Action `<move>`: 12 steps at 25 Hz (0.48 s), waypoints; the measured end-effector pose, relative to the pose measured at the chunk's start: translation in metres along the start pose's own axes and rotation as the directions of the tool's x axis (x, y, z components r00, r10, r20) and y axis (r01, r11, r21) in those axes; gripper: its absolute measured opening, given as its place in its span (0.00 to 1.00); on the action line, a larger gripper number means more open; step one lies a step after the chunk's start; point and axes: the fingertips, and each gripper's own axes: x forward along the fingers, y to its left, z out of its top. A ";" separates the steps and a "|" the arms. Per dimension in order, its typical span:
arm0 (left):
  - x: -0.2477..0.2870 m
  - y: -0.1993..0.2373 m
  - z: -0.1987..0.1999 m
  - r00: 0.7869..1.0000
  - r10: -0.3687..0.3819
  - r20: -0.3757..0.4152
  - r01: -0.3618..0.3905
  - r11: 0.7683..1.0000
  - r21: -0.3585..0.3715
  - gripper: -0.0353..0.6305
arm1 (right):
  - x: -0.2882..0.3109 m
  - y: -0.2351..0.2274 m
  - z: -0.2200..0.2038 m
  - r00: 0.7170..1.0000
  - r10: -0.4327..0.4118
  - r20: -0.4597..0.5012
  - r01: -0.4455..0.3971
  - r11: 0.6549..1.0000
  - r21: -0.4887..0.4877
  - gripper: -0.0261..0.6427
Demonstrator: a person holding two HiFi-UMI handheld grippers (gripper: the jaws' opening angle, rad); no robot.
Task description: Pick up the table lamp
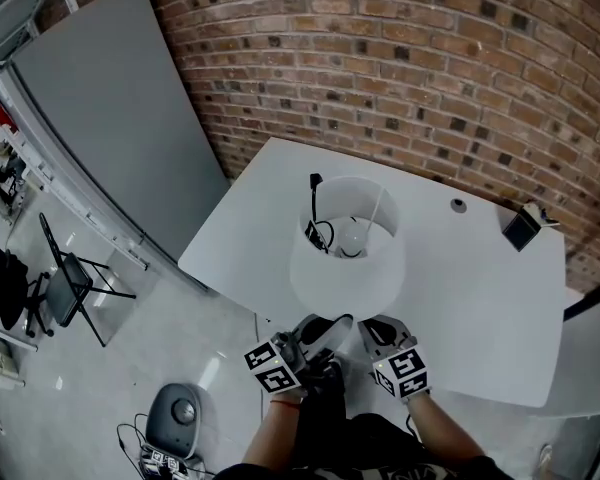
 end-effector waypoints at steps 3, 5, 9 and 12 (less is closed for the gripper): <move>0.005 0.003 0.006 1.000 -0.006 0.007 0.006 1.000 0.001 0.17 | 0.003 -0.003 0.002 1.000 -0.004 -0.003 0.004 1.000 0.005 0.04; 0.009 0.005 0.011 1.000 -0.011 0.011 0.011 1.000 0.001 0.16 | 0.004 -0.005 0.003 1.000 -0.006 -0.008 0.006 1.000 0.010 0.04; 0.017 0.010 0.020 1.000 -0.019 0.021 0.019 1.000 -0.003 0.15 | 0.007 -0.014 0.006 1.000 -0.014 -0.017 0.014 1.000 0.017 0.04; 0.023 0.015 0.026 0.999 -0.021 0.025 0.021 1.000 -0.013 0.14 | 0.011 -0.022 0.009 0.999 -0.024 -0.025 0.024 0.999 0.023 0.04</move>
